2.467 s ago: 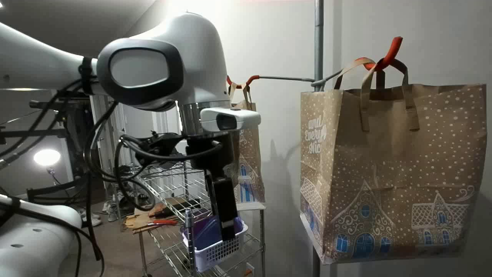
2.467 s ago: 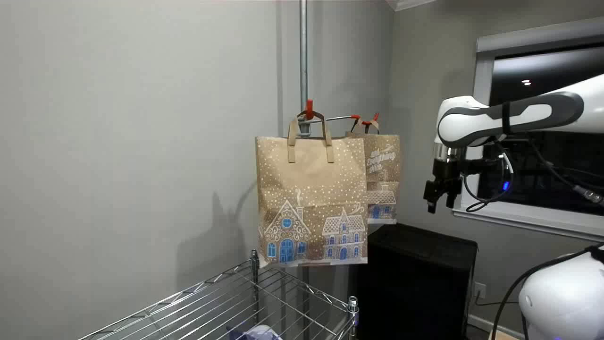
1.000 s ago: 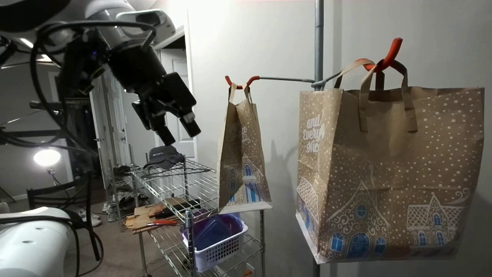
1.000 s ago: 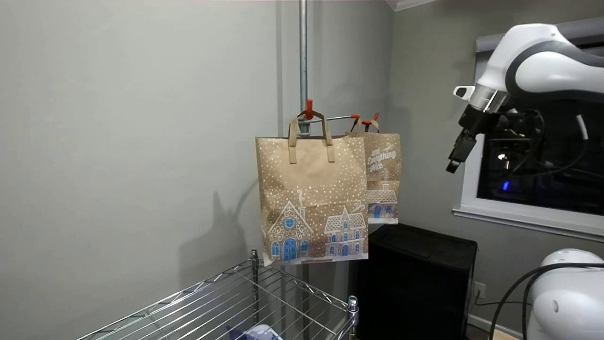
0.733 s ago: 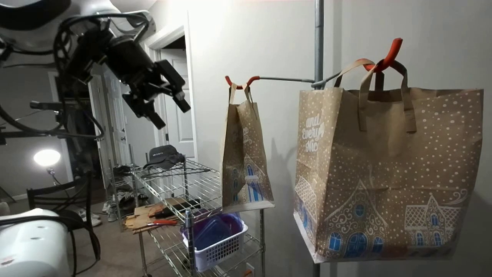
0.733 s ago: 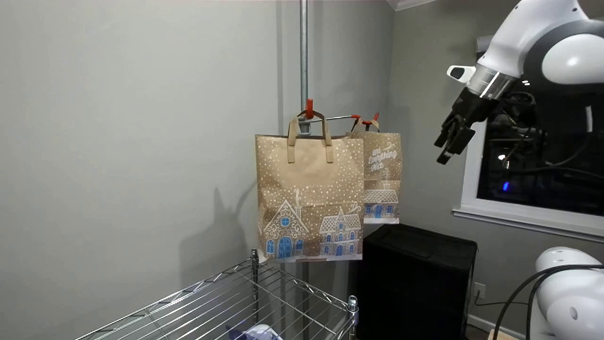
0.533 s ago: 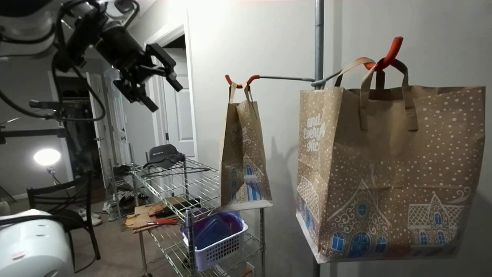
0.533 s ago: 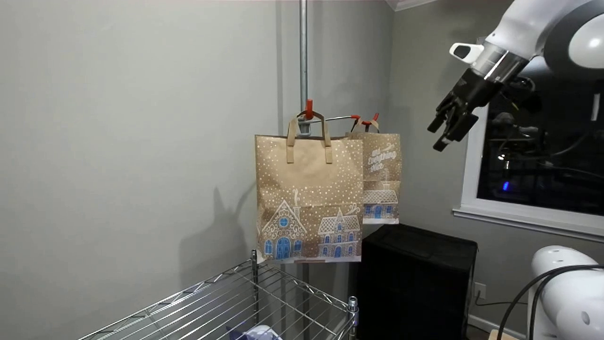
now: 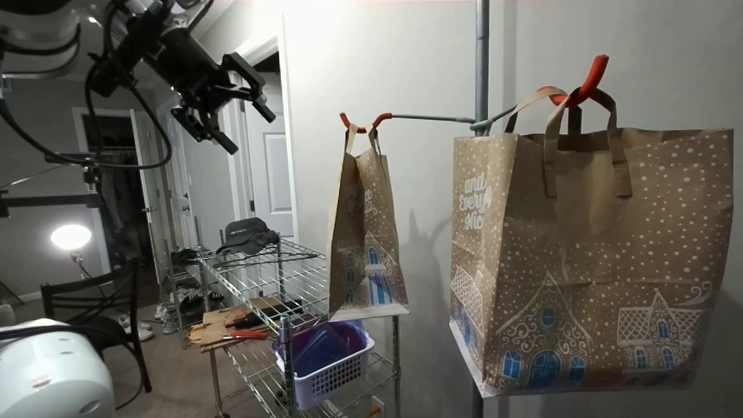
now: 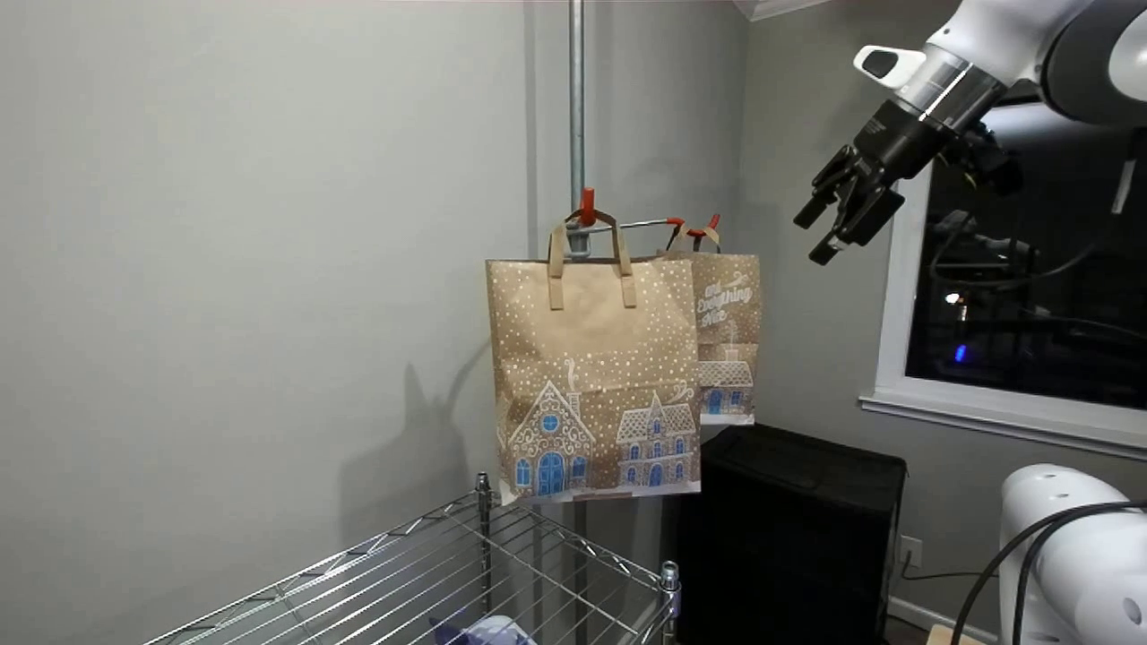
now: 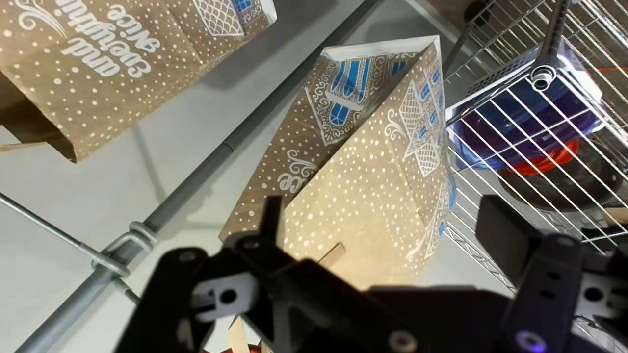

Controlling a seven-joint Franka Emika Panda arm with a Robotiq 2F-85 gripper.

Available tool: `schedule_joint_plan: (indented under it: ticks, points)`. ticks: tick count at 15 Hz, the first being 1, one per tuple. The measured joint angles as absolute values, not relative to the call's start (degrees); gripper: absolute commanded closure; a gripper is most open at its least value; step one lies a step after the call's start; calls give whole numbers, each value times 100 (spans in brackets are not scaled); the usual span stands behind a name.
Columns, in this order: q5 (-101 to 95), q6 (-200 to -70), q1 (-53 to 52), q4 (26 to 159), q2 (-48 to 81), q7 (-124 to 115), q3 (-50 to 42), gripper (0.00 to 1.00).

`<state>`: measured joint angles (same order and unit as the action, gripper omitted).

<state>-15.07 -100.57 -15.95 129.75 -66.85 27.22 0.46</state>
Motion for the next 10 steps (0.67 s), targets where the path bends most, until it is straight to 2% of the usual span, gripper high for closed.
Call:
schedule_joint_plan:
  ticks: [5, 10]
  points:
    - [-1507, -10062, -1599, 12985, -6686, 2721, 31, 0]
    - [-1427, -10709, -1851, 13107, -6674, 2791, -209, 0]
